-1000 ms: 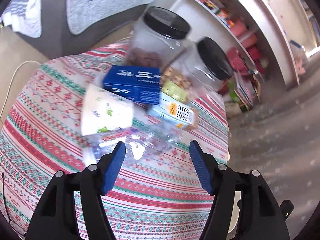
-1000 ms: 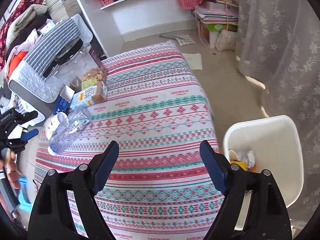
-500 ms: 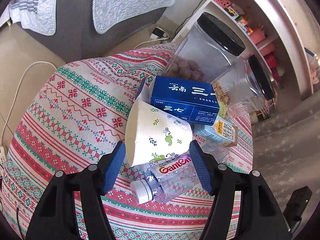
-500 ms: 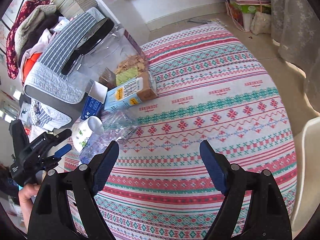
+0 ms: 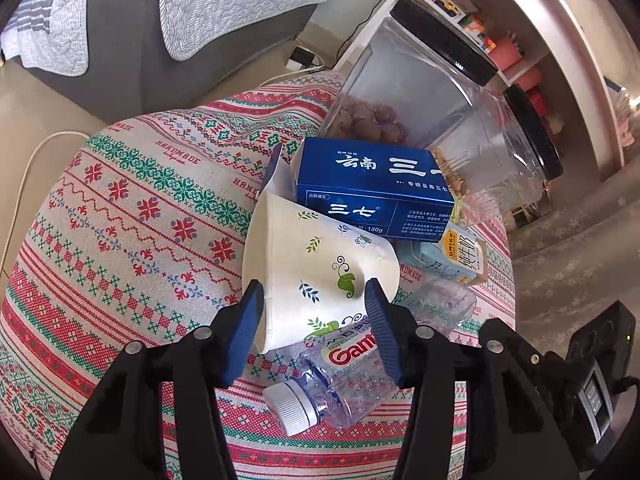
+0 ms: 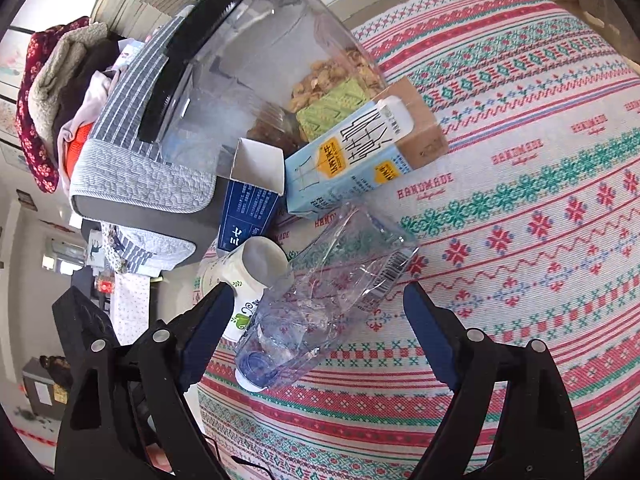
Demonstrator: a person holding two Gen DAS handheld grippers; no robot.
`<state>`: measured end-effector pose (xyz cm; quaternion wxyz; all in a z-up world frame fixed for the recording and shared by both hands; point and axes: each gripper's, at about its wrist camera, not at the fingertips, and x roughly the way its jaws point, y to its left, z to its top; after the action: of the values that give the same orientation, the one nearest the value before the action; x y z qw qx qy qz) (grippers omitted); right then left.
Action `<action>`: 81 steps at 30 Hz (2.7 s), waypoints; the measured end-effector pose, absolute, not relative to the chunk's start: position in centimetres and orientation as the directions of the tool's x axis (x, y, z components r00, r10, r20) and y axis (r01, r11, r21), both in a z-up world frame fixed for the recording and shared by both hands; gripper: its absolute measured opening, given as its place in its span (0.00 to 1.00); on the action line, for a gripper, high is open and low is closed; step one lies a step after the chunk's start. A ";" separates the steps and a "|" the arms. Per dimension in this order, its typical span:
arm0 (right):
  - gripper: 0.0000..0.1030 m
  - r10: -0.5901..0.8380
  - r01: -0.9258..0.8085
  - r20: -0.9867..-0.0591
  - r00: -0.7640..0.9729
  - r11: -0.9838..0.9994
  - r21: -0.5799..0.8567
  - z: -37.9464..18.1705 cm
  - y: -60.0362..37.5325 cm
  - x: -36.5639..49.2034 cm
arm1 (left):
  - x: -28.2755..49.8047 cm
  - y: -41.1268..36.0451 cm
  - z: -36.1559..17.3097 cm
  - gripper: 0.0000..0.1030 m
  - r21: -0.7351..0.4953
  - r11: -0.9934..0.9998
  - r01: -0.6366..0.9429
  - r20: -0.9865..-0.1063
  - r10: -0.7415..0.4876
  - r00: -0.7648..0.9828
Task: Collect trash
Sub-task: 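Grasp white paper cup rim with left tool while right tool grasps plastic bottle, then carry the paper cup and plastic bottle over the bin with both tools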
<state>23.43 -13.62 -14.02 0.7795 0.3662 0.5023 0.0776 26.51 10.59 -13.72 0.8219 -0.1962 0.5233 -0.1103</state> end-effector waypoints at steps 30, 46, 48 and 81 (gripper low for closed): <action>0.66 0.415 0.294 -0.803 0.427 0.776 0.558 -15.1 -14.4 20.9 | 22.1 6.4 -11.4 0.02 -0.253 0.945 0.208 -0.844 -0.320 0.429; 0.64 0.268 0.221 -0.837 0.478 0.885 0.409 -10.6 -20.3 15.7 | 17.6 1.7 -6.2 0.02 -0.007 0.960 0.281 -0.820 -0.166 0.548; 0.64 0.239 0.214 -0.838 0.490 0.900 0.381 -9.8 -21.1 14.7 | 17.0 0.9 -5.5 0.02 0.003 0.957 0.291 -0.814 -0.166 0.556; 0.63 -0.493 0.498 -0.602 0.628 0.849 -0.176 -5.5 -30.7 -2.9 | 9.6 -19.0 -4.0 0.02 -0.311 0.699 0.644 -0.755 -0.593 0.280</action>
<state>-2.86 -30.68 -5.55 0.9022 0.0037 0.3327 -0.2746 9.62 -19.04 -3.97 0.7995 0.0276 0.4586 -0.3868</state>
